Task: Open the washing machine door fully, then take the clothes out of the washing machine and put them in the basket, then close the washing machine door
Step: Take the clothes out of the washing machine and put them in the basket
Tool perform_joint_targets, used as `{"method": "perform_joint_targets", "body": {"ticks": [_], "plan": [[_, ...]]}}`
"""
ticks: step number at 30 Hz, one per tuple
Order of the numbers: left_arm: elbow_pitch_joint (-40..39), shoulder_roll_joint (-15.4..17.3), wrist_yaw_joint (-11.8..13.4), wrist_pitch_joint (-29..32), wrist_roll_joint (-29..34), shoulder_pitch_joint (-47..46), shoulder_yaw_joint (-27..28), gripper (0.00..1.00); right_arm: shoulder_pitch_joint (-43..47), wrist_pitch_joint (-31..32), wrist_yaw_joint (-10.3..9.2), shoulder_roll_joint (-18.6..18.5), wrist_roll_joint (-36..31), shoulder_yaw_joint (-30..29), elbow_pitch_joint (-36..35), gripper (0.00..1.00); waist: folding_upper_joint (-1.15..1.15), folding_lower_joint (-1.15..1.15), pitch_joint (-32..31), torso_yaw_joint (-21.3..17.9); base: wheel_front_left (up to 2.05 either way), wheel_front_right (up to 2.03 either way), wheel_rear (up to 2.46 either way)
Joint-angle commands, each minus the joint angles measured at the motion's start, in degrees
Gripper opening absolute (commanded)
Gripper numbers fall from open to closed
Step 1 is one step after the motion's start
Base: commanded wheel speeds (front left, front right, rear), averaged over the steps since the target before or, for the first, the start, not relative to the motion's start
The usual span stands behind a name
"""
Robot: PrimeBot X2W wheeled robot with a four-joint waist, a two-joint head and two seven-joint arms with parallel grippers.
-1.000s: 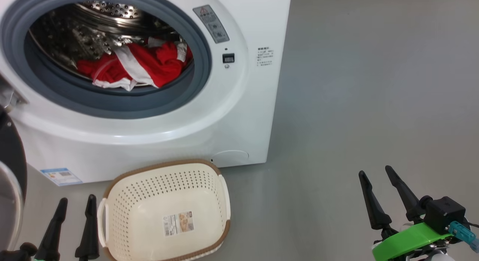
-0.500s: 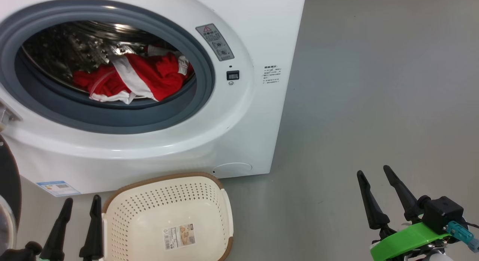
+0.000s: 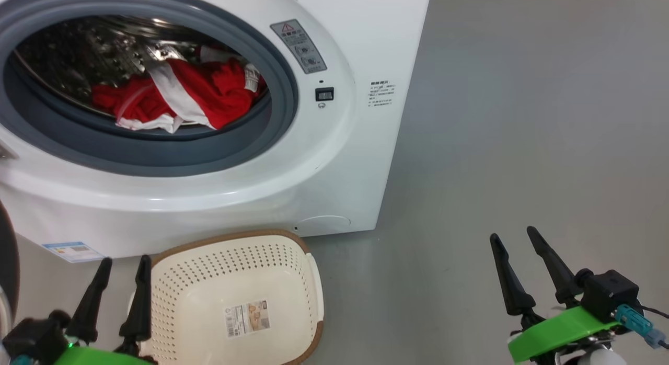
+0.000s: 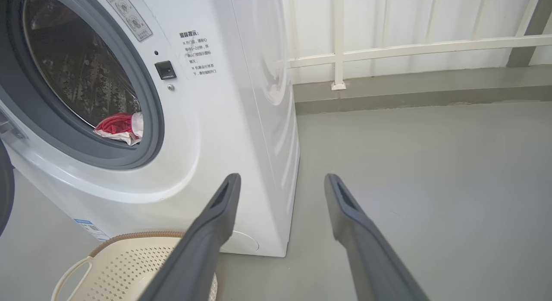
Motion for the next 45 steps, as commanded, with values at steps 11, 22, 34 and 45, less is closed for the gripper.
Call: {"method": "perform_joint_targets", "body": {"ticks": [11,22,34,45], "plan": [[10.1,5.8,-0.1,-0.3,-1.5,-18.8,-6.0,1.0,-4.1,-0.7,0.09,2.0,-1.6,2.2,-2.0,1.0,0.0,0.0,6.0,-2.0,0.0,0.0,0.0],[25.5,8.7,-0.1,5.5,-3.9,-39.6,-13.5,1.0,-7.3,-0.7,0.09,4.4,-2.3,3.3,-2.9,1.0,0.0,0.0,12.5,-6.0,0.0,0.0,0.0],[37.7,9.5,-0.1,8.8,-6.2,-56.2,-21.3,1.0,-9.9,-0.7,0.09,5.1,-0.6,4.2,-4.2,1.0,0.0,0.0,18.2,-8.7,0.0,0.0,0.0],[46.0,12.1,-0.1,9.6,-8.9,-63.4,-27.3,1.0,-11.5,-0.7,0.09,5.1,1.3,6.2,-5.0,1.0,0.0,0.0,21.5,-11.3,0.0,0.0,0.0]]}}
